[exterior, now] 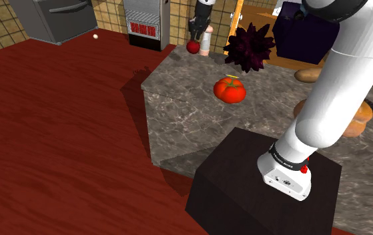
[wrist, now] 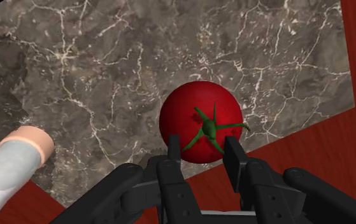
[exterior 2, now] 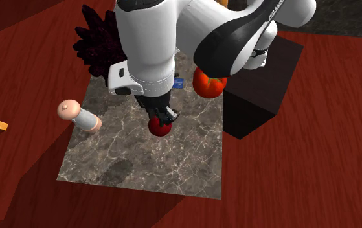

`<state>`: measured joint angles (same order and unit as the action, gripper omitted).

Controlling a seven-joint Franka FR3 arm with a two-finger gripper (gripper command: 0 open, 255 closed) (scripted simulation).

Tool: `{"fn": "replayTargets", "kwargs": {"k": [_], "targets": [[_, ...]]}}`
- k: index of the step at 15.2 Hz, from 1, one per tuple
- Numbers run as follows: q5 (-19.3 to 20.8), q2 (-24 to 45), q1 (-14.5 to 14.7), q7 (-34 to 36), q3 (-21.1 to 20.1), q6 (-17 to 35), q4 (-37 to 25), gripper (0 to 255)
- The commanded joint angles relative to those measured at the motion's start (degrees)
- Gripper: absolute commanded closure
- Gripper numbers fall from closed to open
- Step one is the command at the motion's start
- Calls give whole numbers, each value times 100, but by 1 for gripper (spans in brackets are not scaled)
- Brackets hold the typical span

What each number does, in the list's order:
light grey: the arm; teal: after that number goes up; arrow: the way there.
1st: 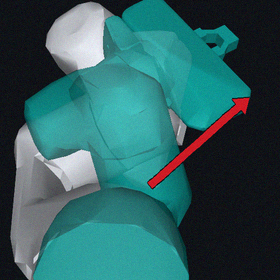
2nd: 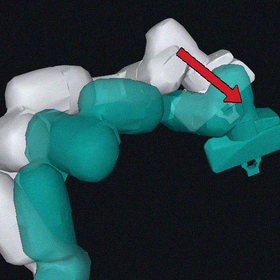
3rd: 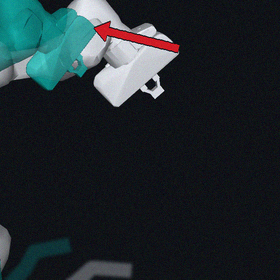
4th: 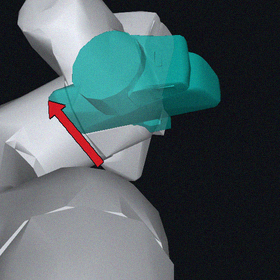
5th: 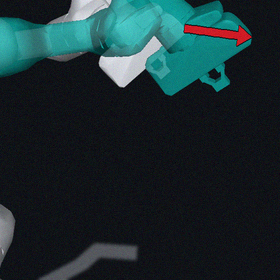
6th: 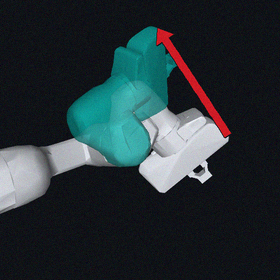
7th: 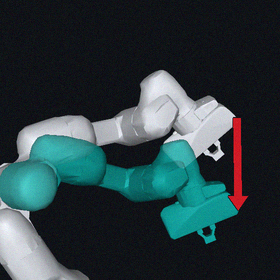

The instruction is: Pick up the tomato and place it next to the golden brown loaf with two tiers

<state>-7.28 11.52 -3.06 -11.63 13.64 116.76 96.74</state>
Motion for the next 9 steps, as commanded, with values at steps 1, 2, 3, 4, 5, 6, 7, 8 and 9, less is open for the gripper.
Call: {"fn": "replayTargets", "kwargs": {"k": [1, 2, 3, 4, 5, 6, 7, 8, 9], "targets": [[8, 1, -4, 17, 4, -174, -175, 255], [13, -6, -5, 24, 5, -248, -243, 255], [18, -11, -7, 31, 7, -323, -313, 255], [22, -15, -8, 38, 9, -398, -384, 255], [25, -18, -10, 44, 10, -474, -457, 255], [28, -19, -12, 50, 12, -550, -532, 255], [31, -19, -15, 56, 13, -627, -609, 255], [33, -18, -17, 62, 15, -704, -688, 255], [35, -15, -20, 68, 16, -782, -769, 255]]}}
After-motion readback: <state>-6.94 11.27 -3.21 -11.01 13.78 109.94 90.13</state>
